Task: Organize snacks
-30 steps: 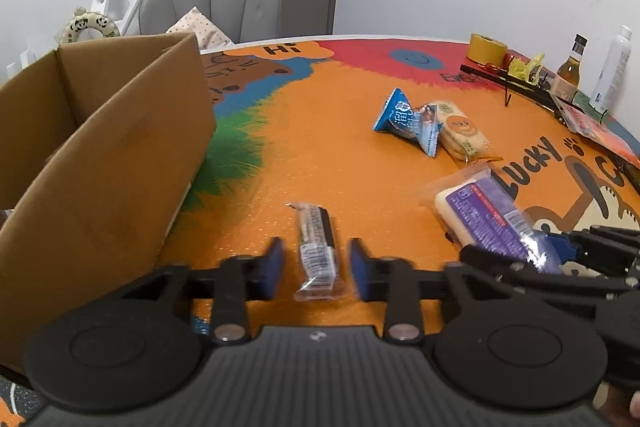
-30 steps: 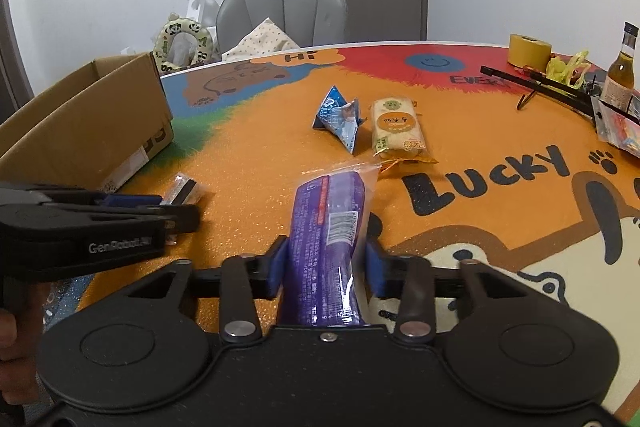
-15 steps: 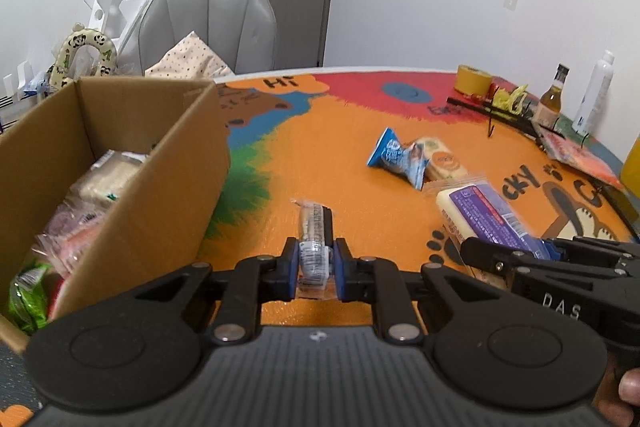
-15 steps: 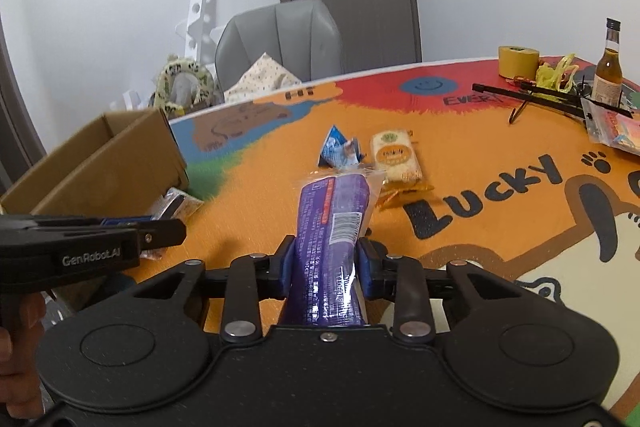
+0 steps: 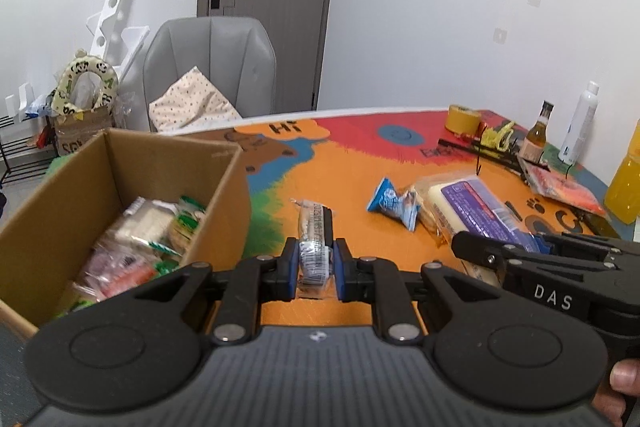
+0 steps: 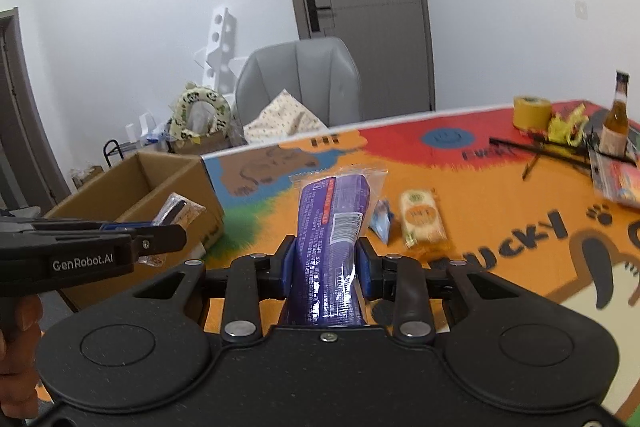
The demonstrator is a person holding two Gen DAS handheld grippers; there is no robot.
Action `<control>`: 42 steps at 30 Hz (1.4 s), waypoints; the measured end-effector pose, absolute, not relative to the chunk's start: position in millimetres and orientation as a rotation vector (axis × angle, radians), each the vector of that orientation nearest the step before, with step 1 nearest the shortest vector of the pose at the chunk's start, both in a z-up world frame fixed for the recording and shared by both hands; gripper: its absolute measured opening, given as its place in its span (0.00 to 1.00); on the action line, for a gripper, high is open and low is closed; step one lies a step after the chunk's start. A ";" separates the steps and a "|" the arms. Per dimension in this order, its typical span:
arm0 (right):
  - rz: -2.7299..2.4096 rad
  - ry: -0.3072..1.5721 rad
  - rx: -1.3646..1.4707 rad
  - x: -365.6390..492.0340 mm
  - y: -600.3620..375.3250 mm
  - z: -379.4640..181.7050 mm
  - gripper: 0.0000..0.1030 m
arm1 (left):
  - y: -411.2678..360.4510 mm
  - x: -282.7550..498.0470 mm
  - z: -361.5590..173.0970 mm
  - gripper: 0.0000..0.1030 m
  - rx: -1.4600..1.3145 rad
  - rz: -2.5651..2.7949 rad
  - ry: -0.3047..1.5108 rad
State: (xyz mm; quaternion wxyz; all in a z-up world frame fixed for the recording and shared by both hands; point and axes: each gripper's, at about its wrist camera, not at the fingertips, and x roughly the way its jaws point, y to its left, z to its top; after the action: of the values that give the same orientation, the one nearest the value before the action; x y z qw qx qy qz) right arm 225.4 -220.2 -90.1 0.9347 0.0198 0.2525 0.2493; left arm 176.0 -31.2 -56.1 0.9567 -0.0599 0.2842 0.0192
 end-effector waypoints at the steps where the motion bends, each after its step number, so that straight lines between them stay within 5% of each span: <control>1: 0.514 0.509 0.041 225.2 -218.4 -87.5 0.28 | -29.0 175.1 -54.1 0.16 -0.122 0.041 0.571; 25: 0.633 0.419 0.013 212.7 -156.0 -52.5 0.28 | 45.8 144.4 -6.6 0.16 -0.138 0.115 0.491; 42: 0.682 0.424 -0.023 220.1 -98.4 -46.5 0.28 | 115.8 139.6 -20.8 0.17 -0.200 0.180 0.538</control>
State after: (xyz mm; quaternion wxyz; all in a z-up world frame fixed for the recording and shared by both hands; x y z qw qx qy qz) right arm 220.1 -98.4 -46.5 0.9204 -0.0113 0.2064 0.3318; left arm 139.6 115.8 -20.8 0.9551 -0.0983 0.2651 0.0886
